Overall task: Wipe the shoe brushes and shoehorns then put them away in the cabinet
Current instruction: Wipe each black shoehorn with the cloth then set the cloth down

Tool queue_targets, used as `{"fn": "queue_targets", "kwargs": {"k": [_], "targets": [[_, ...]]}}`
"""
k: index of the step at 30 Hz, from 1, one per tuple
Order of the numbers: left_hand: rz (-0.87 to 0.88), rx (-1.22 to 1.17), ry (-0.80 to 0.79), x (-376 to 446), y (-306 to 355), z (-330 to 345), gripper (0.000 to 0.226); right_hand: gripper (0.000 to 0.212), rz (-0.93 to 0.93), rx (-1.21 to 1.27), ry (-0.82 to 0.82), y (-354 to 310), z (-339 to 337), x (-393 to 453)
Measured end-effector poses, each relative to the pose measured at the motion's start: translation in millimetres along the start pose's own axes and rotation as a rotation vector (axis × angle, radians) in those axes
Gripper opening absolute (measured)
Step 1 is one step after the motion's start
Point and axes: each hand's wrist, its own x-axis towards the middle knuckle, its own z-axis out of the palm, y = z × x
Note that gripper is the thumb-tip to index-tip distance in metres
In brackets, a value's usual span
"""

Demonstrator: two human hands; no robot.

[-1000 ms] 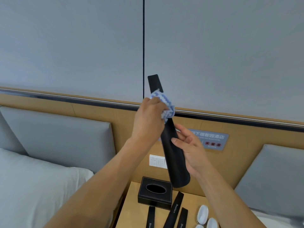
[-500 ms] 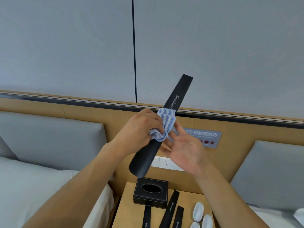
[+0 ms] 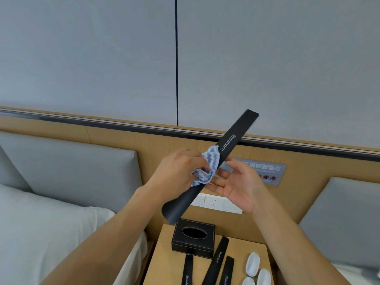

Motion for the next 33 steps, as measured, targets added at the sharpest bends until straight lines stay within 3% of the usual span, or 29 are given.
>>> {"fn": "queue_targets", "kwargs": {"k": [7,15,20,28,33], "targets": [[0.021,0.056,0.022,-1,-2,4,0.028,0.04,0.009,-0.036,0.076,0,2,2],[-0.167,0.082,0.162,3,-4,12,0.017,0.037,-0.076,0.269,0.068,23,11,3],[-0.176,0.108,0.224,11,19,20,0.008,0.036,-0.144,0.339,0.06,36,11,7],[-0.07,0.082,0.235,5,12,7,0.015,0.046,-0.309,0.338,0.04,35,0,-2],[-0.205,0.076,0.195,-8,-34,-6,0.029,0.036,-0.373,0.256,0.068,24,-17,-15]]}}
